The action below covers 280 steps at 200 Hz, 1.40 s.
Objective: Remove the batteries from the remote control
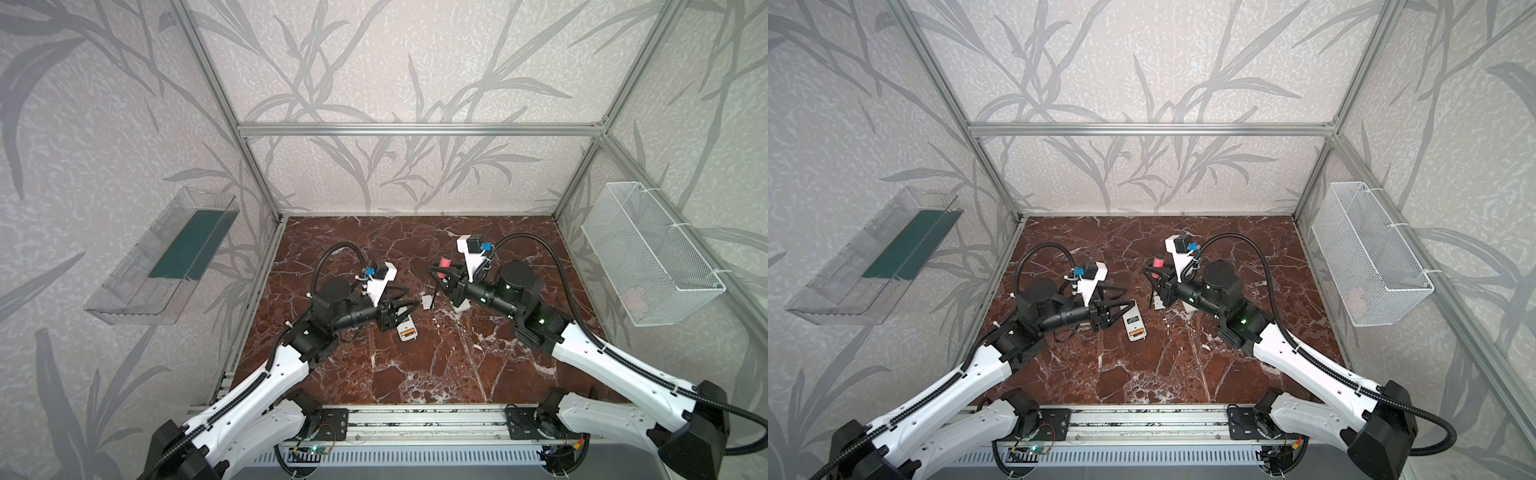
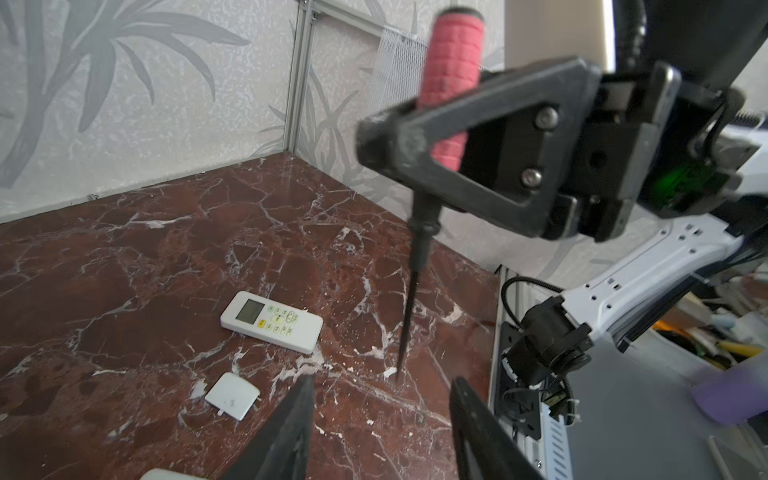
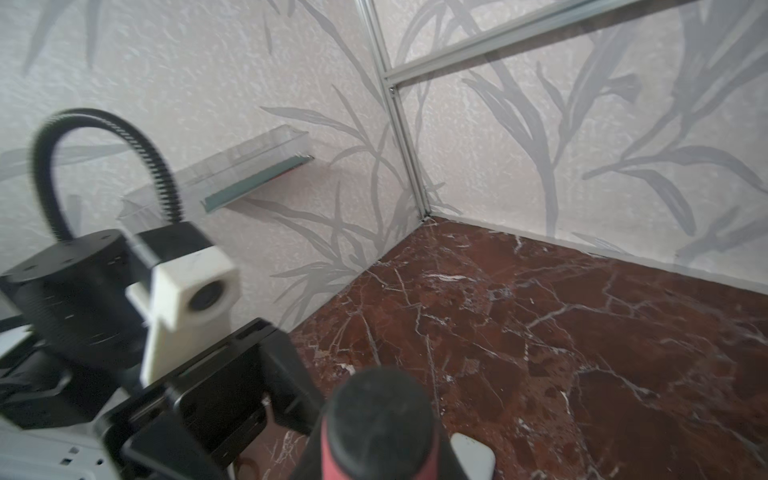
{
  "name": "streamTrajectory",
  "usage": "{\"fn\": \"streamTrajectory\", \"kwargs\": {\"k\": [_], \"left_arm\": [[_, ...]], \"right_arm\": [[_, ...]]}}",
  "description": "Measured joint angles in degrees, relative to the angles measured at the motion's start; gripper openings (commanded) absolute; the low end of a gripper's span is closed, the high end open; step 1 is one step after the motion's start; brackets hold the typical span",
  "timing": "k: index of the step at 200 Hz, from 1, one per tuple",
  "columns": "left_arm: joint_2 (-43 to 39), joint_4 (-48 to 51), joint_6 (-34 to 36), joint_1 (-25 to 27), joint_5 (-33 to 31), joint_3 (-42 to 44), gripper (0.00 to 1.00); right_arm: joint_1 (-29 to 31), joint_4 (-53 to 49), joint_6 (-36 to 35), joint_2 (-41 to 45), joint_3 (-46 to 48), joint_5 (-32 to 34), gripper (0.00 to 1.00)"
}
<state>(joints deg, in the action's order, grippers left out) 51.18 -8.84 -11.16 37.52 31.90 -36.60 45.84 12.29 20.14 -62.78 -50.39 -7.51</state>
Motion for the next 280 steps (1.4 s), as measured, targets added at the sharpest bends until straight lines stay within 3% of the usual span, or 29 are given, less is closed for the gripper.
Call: {"fn": "streamTrajectory", "kwargs": {"k": [36, 58, 89, 142, 151, 182, 186, 197, 213, 227, 260, 280], "left_arm": [[1.0, 0.2, 5.2, 8.5, -16.0, -0.7, 0.51], [2.8, -1.2, 7.2, 11.1, -22.3, -1.5, 0.55], [6.2, -2.6, 8.1, 12.0, -25.0, -2.7, 0.56], [10.3, -5.8, 7.9, 12.0, -25.6, -2.7, 0.55], [11.1, -6.4, 7.8, 12.0, -25.4, -2.7, 0.50], [13.9, -7.7, 7.6, 12.0, -22.1, -3.2, 0.01], [14.2, -7.5, 7.4, 12.0, -21.4, -3.5, 0.00], [14.7, -7.1, 7.3, 12.0, -20.3, -4.2, 0.00], [14.6, -7.0, 7.6, 11.4, -18.1, -4.4, 0.00], [13.9, -6.8, 7.6, 10.3, -15.1, -4.4, 0.00], [11.7, -6.4, 7.7, 7.0, -7.0, -4.4, 0.00], [10.7, -5.7, 7.7, 5.6, -2.8, -4.4, 0.00]], "right_arm": [[7.7, -3.0, -0.4, -1.9, -0.9, 11.5, 0.00], [9.3, -4.4, 0.5, -2.4, -2.3, 16.8, 0.00], [9.3, -4.8, 1.7, -2.4, -2.6, 21.9, 0.00], [9.3, -5.4, 3.6, -2.7, -3.6, 24.5, 0.00], [9.3, -5.7, 4.0, -2.7, -3.6, 24.6, 0.00], [9.3, -6.8, 5.1, -2.9, -4.1, 25.3, 0.00], [9.3, -6.9, 5.2, -2.9, -4.1, 25.5, 0.00], [9.3, -7.0, 5.2, -2.8, -4.1, 25.7, 0.20], [8.7, -6.7, 4.8, -2.4, -4.1, 24.5, 0.46], [6.8, -6.6, 4.2, -1.5, -4.0, 19.4, 0.58], [-2.6, -7.4, 4.7, 2.3, -4.0, 3.4, 0.64], [-3.9, -10.1, 3.8, 2.3, -5.9, -3.4, 0.63]]}}
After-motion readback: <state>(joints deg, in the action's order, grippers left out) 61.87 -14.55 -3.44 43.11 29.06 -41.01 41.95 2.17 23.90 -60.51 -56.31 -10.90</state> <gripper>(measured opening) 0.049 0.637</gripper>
